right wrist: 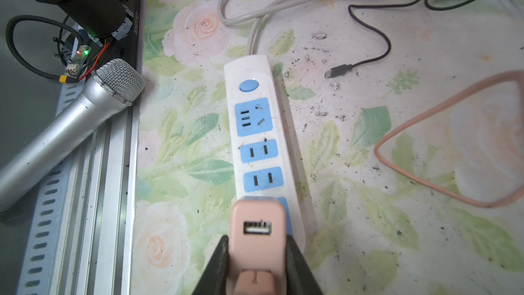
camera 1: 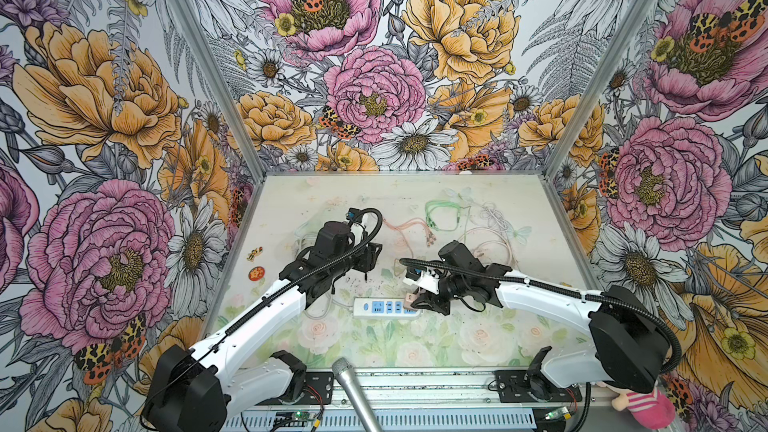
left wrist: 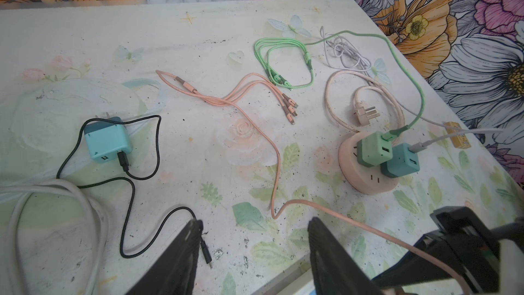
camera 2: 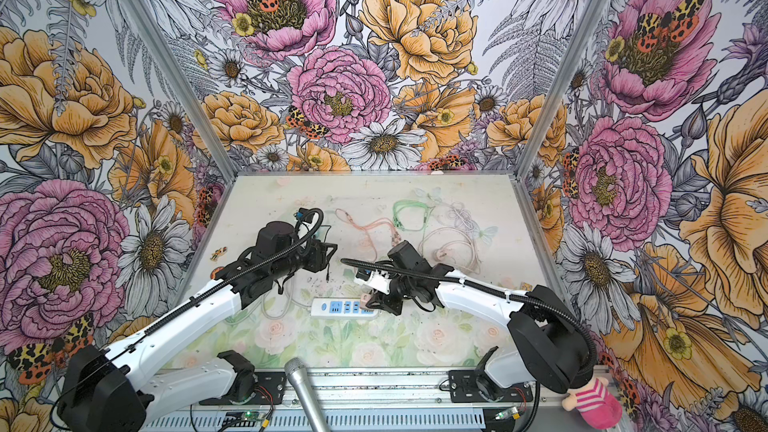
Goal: Insert the plug
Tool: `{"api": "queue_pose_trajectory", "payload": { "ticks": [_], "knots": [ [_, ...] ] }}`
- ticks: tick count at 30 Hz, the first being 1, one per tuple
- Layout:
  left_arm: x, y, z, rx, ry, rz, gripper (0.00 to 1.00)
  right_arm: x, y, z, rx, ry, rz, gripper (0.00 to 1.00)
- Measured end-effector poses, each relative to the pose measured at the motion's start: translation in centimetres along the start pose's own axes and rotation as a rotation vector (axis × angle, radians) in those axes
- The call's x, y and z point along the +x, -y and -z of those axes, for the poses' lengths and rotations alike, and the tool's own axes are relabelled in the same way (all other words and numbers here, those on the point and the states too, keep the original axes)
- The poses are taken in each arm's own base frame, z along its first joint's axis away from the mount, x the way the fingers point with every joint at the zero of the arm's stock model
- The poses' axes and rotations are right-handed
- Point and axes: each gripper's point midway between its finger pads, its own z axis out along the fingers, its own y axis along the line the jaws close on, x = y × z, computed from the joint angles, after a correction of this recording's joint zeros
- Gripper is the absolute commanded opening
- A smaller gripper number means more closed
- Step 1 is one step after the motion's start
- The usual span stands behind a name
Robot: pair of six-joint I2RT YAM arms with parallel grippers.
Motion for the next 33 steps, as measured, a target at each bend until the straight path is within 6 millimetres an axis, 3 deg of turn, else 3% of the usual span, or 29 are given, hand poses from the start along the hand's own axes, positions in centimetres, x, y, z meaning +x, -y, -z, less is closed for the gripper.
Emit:
{"api": "queue_pose_trajectory", "payload": {
  "ticks": [20,33],
  "knots": [
    [0.1,0.1,-0.1,0.004,-0.004,0.000,0.62,0.3,0.0,-0.9,-0.022,-0.004,0.004,0.00],
    [-0.2,0.2,0.9,0.007,0.011,-0.002,0.62,-1.3,-0.6,-3.4,-0.021,-0.046,0.064,0.00]
  ]
}}
